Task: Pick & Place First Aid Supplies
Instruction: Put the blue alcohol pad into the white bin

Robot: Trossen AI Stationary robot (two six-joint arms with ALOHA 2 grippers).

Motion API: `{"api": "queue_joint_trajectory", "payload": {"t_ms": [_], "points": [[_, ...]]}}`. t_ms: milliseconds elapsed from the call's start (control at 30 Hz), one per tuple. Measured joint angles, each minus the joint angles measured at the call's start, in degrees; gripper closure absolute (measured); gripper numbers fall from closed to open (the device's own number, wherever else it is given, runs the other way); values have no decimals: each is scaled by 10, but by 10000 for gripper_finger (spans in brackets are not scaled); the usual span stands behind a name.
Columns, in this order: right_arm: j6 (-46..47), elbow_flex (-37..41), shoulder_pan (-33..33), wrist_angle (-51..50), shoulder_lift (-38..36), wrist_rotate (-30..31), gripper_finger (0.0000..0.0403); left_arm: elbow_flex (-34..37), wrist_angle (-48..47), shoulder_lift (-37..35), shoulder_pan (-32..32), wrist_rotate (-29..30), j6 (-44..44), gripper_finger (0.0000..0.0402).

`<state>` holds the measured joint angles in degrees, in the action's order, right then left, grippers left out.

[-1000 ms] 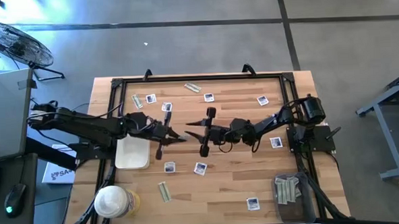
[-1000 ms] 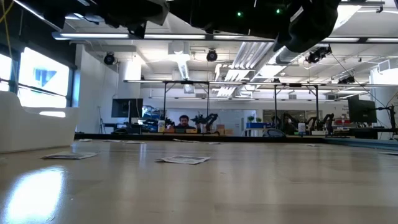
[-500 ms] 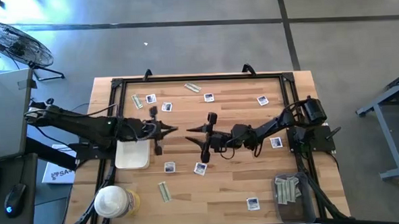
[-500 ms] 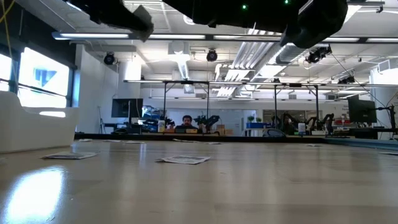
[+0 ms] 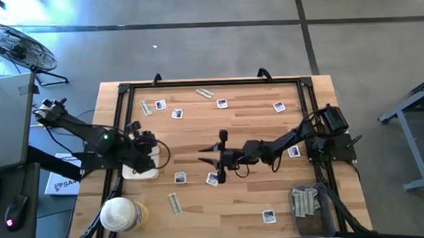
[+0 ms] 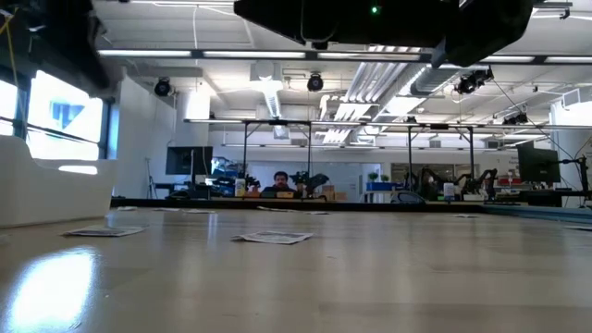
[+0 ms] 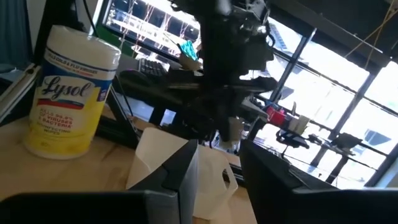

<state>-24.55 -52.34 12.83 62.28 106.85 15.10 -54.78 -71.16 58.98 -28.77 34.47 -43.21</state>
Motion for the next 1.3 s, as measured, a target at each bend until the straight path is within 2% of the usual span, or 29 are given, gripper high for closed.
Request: {"api": "queue_joint_trajectory", "payload": {"t_ms": [167, 333, 533, 767, 1133, 1300], "points": [[38, 0, -6, -7, 0, 0, 290, 0, -106, 58, -30, -27, -118, 401], [60, 0, -7, -21, 0, 0, 290, 2, -135, 117, -32, -59, -158, 401], [67, 0, -6, -37, 0, 0, 290, 66, -106, 146, -31, -97, -167, 401], [89, 0, -4, -43, 0, -2, 290, 144, -27, 132, -21, -97, -185, 401], [169, 0, -4, -43, 0, 0, 287, 183, 44, 132, 59, -85, -186, 397], [176, 0, -4, -50, 0, 38, 270, 183, 53, 132, 76, -97, -186, 364]]}}
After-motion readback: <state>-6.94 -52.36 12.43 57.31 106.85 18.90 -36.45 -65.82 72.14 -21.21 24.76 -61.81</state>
